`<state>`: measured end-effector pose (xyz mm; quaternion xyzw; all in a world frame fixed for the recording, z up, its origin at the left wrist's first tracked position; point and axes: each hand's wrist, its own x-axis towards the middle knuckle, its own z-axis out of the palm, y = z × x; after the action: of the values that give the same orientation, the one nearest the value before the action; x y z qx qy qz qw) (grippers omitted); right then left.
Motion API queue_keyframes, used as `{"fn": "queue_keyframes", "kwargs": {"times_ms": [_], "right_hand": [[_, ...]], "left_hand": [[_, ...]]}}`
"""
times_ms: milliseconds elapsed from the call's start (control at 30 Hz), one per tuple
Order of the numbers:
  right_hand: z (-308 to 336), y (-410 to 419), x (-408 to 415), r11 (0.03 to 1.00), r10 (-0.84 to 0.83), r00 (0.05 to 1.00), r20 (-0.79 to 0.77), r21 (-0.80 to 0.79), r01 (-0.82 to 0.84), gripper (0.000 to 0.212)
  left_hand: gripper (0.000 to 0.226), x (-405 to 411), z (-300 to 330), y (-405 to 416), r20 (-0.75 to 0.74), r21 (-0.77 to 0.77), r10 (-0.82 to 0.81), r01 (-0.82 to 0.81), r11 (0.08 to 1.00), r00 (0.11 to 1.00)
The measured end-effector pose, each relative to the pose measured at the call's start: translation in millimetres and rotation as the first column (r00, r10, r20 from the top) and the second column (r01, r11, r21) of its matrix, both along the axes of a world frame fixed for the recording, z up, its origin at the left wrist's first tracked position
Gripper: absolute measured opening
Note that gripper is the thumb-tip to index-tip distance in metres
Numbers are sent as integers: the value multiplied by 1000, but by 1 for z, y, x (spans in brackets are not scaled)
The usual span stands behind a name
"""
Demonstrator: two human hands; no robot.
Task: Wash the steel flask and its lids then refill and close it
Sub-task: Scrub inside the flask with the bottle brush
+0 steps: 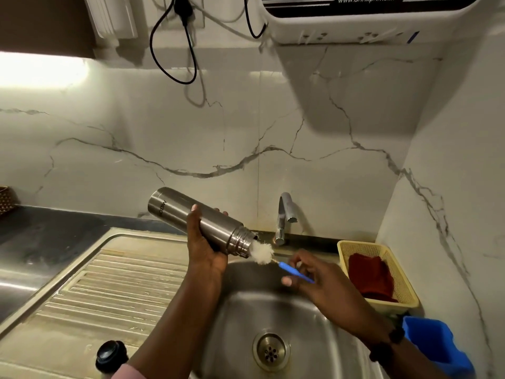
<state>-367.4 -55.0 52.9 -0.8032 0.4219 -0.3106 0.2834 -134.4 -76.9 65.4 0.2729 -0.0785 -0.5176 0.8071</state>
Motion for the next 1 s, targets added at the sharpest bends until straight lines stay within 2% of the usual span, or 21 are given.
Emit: {"fn": "queue_keyframes", "kwargs": {"times_ms": [33,100,167,200,233,300,333,367,433,500,567,633,667,700,733,767,800,833,867,900,1000], "right_hand": [[0,-1,-1,985,-57,994,-98,-169,40,16],[1,-6,1,812,-279,927,-249,-576,90,22],[-1,-8,2,658,-391,885,-254,-749,76,29],[1,-7,3,678,-382,890,-248,-730,88,33],[4,-5,5,765,-334,910,-247,-635,109,34],[9,-3,5,961,-173,966,-194,-249,122,27],[13,-3,3,998,-58,992,-109,-27,55,22],[16,-4,0,997,8,1000,-13,76,-7,15],[21,-6,-4,1000,24,1000,3,1,-24,7],[22,-13,-5,926,-118,964,-239,-376,21,20],[15,-17,-1,801,-254,922,-292,-598,31,30],[14,-17,-3,723,-258,923,-286,-691,-11,24],[15,-14,-5,729,-250,924,-290,-684,-18,15],[18,-9,-6,784,-207,940,-272,-621,-7,9],[17,-6,-7,901,-130,969,-212,-434,26,17],[18,-3,-7,996,-34,998,-59,-83,29,24],[19,0,-6,944,-24,991,134,330,-22,30],[17,1,-5,806,-94,966,240,588,-68,35],[11,2,-4,745,-144,955,261,663,-69,38],[8,4,-1,756,-170,952,256,653,-41,38],[4,6,7,966,-166,970,179,226,124,25]], "left_hand": [[39,0,0,1,-7,-5,2,-3,1000,1000],[38,-4,0,1,-25,-11,12,-12,1000,1000],[33,-8,1,1,-41,-11,14,-14,1000,999],[31,-8,1,0,-53,-13,13,-13,1000,999],[31,-8,1,0,-61,-19,15,-16,1000,998],[33,-4,2,0,-42,-29,18,-19,999,999],[33,-2,3,0,-23,-35,15,-16,999,1000],[34,-1,3,0,-11,-38,11,-11,999,1000],[35,-2,4,-1,-21,-37,13,-14,999,1000],[36,-4,4,-2,-41,-29,15,-17,999,999],[39,-3,6,-3,-61,-24,13,-15,1000,998],[44,1,5,-5,-74,-19,27,-29,999,997],[46,4,4,-6,-72,-17,38,-40,999,997],[49,7,3,-7,-69,-23,43,-45,999,997],[52,9,2,-8,-63,-34,39,-41,999,997],[53,9,2,-7,-54,-48,32,-34,998,998],[54,8,1,-7,-42,-60,27,-29,998,999],[60,7,2,-7,-28,-75,22,-24,997,999],[72,6,4,-7,-7,-88,18,-18,996,1000],[88,5,5,-7,26,-90,8,-6,996,1000],[114,12,3,-13,35,-91,0,4,996,999]]}}
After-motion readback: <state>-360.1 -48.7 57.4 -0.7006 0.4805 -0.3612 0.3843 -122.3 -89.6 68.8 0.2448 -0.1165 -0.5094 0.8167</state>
